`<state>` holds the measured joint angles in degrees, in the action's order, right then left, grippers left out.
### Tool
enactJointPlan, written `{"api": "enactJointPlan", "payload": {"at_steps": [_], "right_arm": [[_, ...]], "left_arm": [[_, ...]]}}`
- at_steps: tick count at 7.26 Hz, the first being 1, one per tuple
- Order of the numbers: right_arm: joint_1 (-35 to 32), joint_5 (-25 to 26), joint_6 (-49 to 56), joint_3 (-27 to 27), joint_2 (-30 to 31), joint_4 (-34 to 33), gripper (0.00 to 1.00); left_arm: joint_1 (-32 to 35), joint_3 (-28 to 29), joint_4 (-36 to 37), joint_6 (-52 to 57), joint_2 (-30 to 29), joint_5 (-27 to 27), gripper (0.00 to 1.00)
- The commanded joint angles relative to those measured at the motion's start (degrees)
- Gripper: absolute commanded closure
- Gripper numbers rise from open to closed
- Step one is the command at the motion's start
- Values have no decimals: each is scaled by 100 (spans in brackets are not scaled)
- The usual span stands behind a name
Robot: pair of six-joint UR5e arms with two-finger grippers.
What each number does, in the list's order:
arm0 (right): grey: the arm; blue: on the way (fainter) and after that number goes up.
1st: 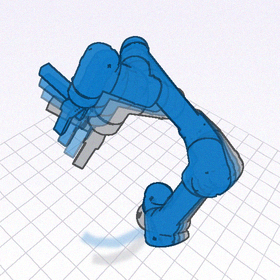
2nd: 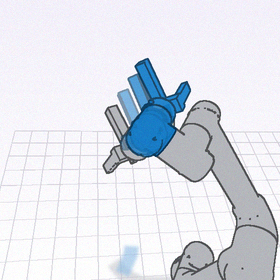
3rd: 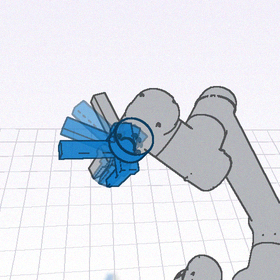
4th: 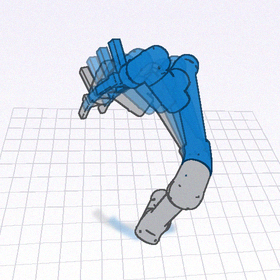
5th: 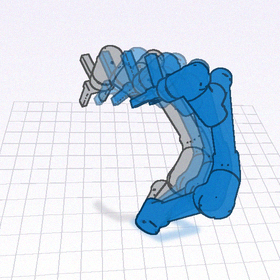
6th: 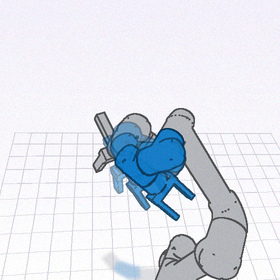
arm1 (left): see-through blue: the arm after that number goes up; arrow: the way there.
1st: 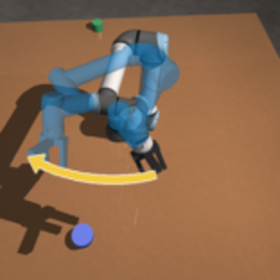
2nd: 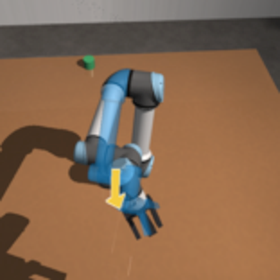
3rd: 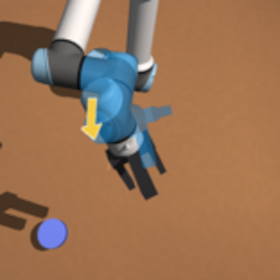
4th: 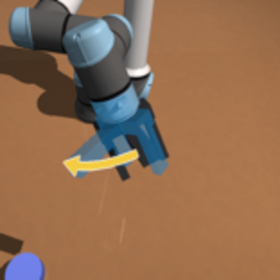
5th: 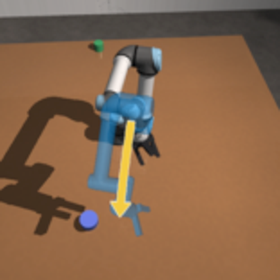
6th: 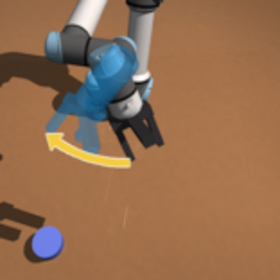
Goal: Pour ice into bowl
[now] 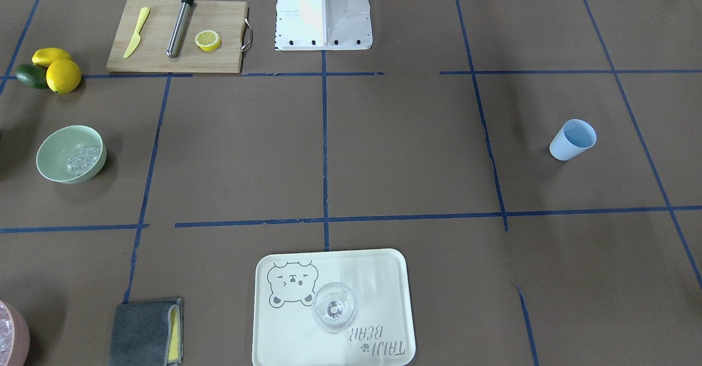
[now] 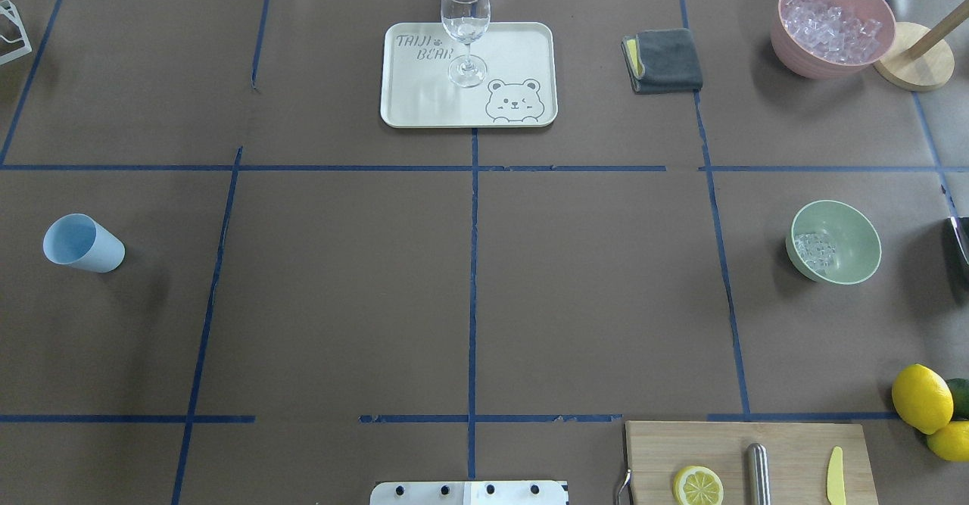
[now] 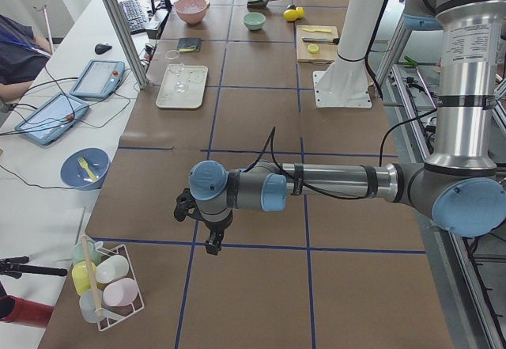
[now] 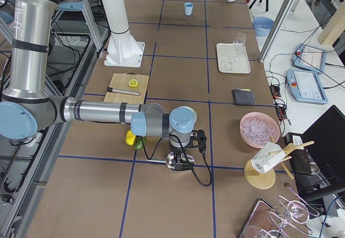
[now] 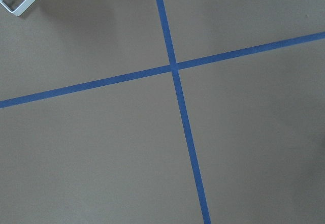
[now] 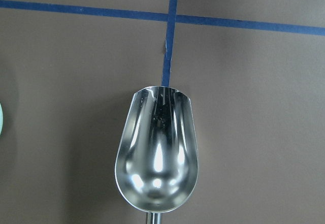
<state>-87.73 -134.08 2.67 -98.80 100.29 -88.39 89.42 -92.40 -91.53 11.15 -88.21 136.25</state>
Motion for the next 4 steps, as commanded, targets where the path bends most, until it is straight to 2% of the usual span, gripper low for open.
{"api": "enactJointPlan", "payload": {"at_steps": [1,4], "right_arm": [[1,23,-3,1,9,6,0],[1,31,6,54,26,-20,0]], "left_arm": [[-4,3,-118,1,-12,-2,0],[-13,12,-119,1,-3,-2,0]]}}
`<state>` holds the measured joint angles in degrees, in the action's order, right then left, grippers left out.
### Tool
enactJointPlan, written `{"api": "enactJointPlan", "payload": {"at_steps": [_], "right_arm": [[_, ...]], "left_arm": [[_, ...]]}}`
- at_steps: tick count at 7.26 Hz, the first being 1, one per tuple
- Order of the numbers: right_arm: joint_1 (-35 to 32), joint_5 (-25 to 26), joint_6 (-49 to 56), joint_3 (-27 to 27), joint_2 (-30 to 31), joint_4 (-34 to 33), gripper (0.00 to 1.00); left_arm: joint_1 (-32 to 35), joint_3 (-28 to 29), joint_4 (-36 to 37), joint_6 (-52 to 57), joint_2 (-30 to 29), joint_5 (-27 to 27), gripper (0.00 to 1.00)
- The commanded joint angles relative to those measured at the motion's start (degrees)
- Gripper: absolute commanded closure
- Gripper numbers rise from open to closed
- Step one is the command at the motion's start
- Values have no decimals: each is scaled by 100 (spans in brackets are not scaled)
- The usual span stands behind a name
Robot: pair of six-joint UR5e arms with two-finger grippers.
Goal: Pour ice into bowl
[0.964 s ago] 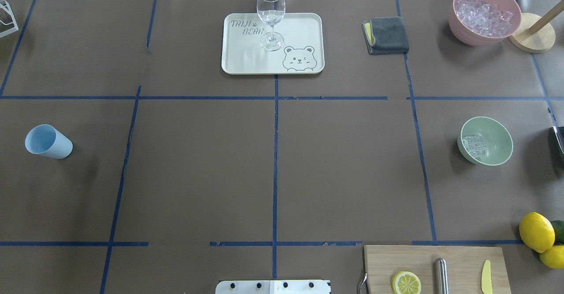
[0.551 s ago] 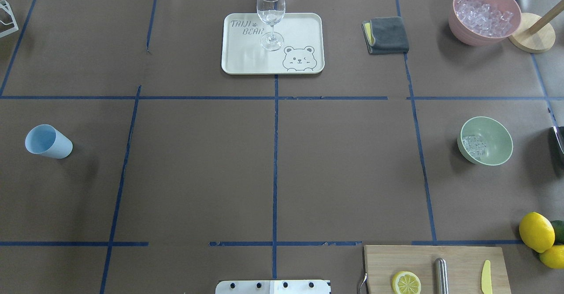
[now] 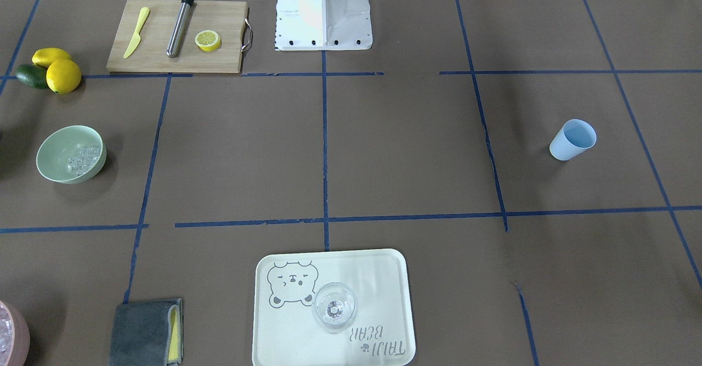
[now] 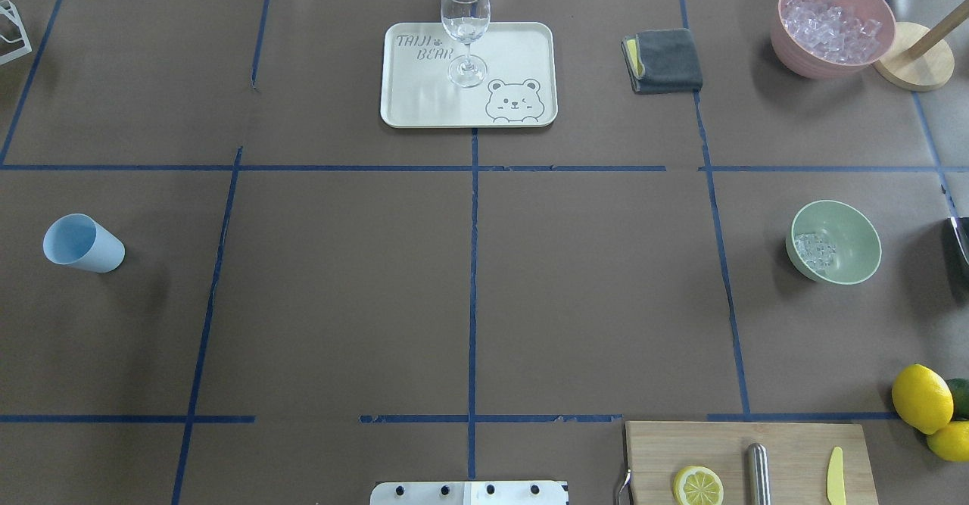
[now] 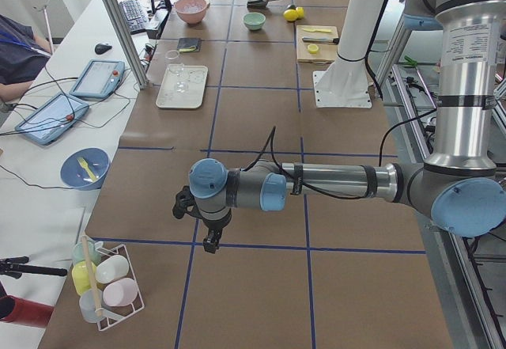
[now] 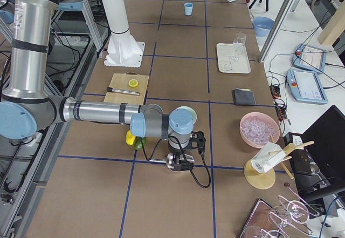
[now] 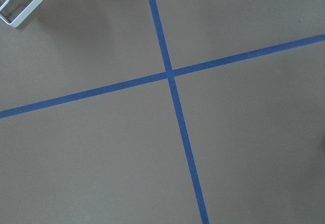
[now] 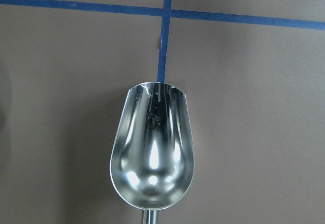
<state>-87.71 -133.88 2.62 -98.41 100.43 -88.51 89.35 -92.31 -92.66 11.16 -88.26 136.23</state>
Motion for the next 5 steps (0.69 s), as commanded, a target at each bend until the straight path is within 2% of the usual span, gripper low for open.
{"api": "enactJointPlan", "payload": {"at_steps": [1,3,5], "right_arm": [[0,11,10,32,134,9,0],[0,-15,19,76,380,17,0],[0,-33,2,24,329,53,0]], "left_arm": [[3,3,-6,0,2,0,0],[3,12,3,0,2,9,0],[-6,3,-6,0,2,9,0]]}}
